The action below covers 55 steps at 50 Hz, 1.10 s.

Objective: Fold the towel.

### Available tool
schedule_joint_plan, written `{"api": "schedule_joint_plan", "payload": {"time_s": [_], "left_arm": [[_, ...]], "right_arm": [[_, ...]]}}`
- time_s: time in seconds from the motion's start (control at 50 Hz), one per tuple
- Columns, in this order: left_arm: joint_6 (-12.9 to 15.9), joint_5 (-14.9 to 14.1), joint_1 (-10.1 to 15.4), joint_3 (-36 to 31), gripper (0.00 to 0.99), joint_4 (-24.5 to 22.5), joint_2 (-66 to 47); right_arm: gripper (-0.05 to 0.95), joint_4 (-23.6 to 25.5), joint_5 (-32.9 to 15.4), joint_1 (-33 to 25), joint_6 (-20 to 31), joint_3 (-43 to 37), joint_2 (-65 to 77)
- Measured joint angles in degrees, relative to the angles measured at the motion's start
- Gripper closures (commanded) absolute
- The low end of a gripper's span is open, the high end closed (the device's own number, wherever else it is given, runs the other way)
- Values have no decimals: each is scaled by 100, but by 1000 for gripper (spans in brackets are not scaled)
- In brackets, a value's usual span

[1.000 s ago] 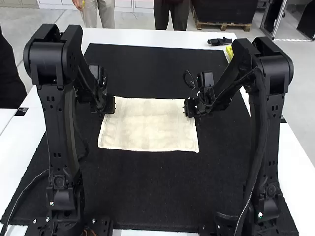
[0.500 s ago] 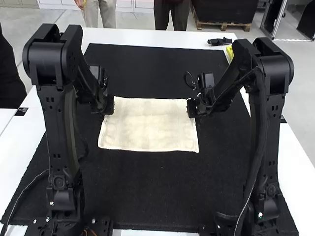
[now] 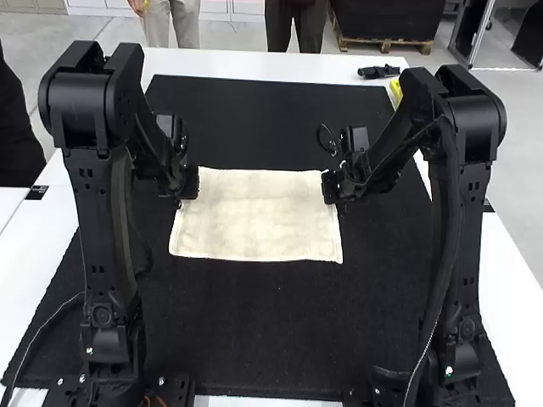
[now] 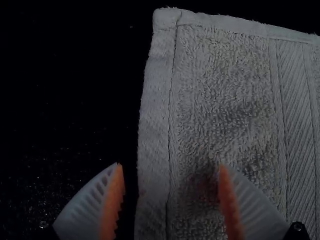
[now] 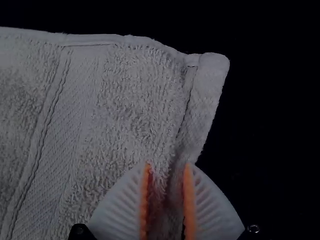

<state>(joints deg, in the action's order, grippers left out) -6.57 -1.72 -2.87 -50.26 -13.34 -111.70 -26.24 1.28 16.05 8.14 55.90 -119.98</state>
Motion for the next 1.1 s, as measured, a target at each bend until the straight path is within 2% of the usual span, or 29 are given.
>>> {"api": "schedule_joint_plan", "payload": {"time_s": [0.04,0.12,0.3,0.62,0.9,1.1], "left_arm": [[-2,2,0,7,702,-7,0],[-15,0,-2,33,728,-50,0],[-35,-72,-2,90,966,-155,31],[-127,-568,-2,170,967,-192,153],[-127,-684,-20,173,967,-199,155],[-127,-739,-245,177,967,-232,304]], "right_arm": [[877,0,31,2,0,0,0],[903,0,66,2,-11,0,4],[903,0,70,2,-7,0,7],[903,-2,74,2,0,-4,17],[903,33,13,0,2,-236,227],[903,-70,-9,-11,28,-435,498]]}}
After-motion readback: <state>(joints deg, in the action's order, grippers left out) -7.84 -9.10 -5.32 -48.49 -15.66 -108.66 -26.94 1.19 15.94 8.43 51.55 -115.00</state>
